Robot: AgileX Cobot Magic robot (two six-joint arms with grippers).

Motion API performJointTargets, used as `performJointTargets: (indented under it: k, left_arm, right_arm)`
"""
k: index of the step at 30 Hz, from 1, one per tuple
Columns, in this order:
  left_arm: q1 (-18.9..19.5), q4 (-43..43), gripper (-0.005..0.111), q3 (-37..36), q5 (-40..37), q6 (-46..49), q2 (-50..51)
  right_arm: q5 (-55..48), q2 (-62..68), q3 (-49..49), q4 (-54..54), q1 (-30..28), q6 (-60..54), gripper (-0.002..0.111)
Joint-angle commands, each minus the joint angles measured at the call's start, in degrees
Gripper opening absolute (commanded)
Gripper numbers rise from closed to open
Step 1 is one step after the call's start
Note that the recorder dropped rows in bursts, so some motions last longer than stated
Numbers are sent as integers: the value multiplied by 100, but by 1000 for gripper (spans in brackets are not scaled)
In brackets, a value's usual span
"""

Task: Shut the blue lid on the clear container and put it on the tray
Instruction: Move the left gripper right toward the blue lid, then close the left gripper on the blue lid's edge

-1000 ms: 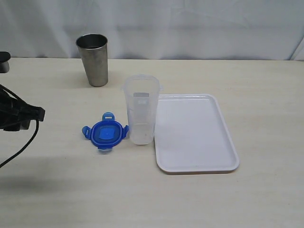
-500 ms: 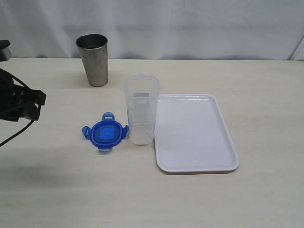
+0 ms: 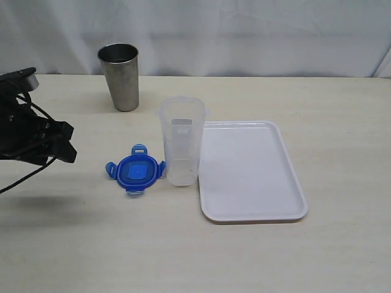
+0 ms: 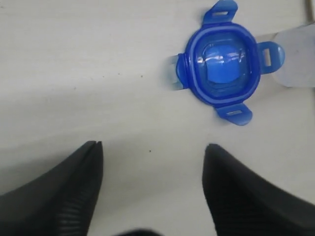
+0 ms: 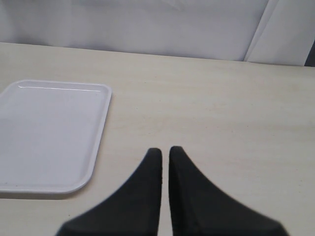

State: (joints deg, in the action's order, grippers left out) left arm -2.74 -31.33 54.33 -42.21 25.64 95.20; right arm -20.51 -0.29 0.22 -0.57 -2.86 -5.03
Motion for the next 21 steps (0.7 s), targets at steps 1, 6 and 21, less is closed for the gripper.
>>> performJointTargets:
  k: [1, 6, 21]
  left_arm:
    - [14, 24, 58, 125, -22, 160, 334]
    - [0, -439, 58, 429, -181, 564, 561]
    - [-750, -1291, 58, 545, 1116, 862, 1608]
  right_arm:
    - [13, 29, -22, 13, -30, -14, 6]
    - [13, 29, -22, 13, -30, -14, 6]
    - [13, 29, -22, 13, -30, -14, 6]
